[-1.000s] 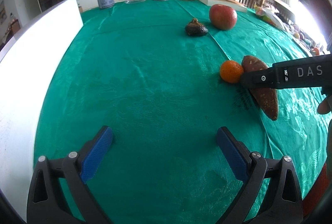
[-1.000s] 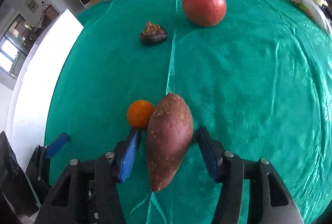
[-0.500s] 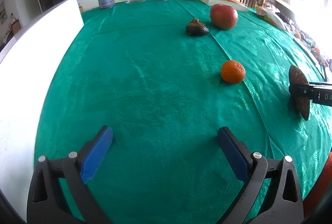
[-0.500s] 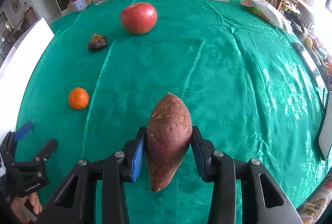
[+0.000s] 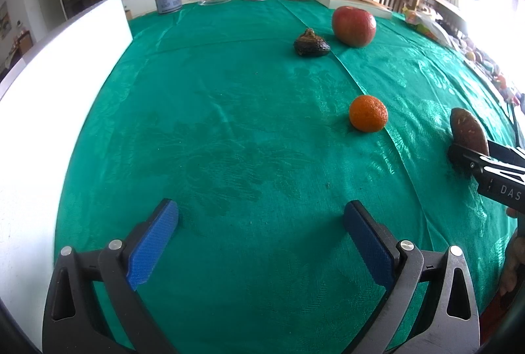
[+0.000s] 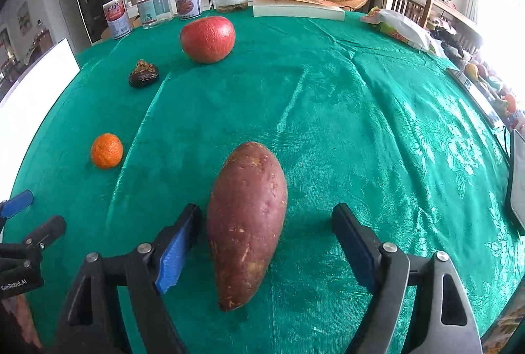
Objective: Organize fruits
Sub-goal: 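Lower the sweet potato and open the right gripper to release it, then grasp the small orange with the left gripper while the right gripper regrasps the sweet potato, then carry the orange and sweet potato over the white box and open both grippers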
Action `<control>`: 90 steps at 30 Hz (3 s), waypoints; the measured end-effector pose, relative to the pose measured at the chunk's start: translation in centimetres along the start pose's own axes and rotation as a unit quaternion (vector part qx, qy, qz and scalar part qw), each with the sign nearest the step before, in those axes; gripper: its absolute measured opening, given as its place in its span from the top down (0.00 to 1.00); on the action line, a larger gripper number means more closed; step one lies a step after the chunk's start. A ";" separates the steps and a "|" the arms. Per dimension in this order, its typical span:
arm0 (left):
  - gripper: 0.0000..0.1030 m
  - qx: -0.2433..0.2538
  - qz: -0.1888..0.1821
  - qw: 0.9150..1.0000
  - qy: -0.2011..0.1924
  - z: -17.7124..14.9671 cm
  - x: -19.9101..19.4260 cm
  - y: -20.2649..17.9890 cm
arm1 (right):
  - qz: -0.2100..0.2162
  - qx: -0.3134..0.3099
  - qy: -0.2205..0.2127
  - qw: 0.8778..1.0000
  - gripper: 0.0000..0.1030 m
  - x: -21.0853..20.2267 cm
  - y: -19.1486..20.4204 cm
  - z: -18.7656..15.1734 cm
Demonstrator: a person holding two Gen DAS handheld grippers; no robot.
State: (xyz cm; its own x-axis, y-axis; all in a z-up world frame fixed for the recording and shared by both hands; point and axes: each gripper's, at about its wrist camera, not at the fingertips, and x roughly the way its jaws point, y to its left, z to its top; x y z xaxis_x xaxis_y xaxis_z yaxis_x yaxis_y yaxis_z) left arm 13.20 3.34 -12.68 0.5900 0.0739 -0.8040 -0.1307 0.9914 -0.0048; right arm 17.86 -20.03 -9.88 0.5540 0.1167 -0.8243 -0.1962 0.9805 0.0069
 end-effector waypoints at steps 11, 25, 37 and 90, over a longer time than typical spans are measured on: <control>0.02 0.000 0.000 1.000 0.000 0.0 0.0 0.0 | -0.005 0.006 0.000 1.000 0.11 0.2 -0.4 0.0; 0.02 0.000 0.000 1.000 0.000 0.0 0.0 0.0 | -0.008 0.009 0.001 1.000 0.08 0.3 -0.6 -0.1; 0.04 0.021 -0.087 0.996 0.006 4.6 0.4 -1.4 | -0.006 0.011 0.001 1.000 0.08 0.2 -0.7 -0.1; 0.37 -0.260 0.062 0.963 0.035 0.3 -9.7 30.4 | 0.326 -0.222 0.092 0.914 0.55 -7.5 42.3 7.2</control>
State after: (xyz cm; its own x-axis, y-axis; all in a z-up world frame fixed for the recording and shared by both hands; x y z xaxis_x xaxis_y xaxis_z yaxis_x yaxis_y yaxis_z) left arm 3.78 32.80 -4.84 0.4915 0.1622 -0.8557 -0.5882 0.7863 -0.1889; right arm 11.28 21.75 0.68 0.0637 0.5847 -0.8088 -0.7683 0.5460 0.3342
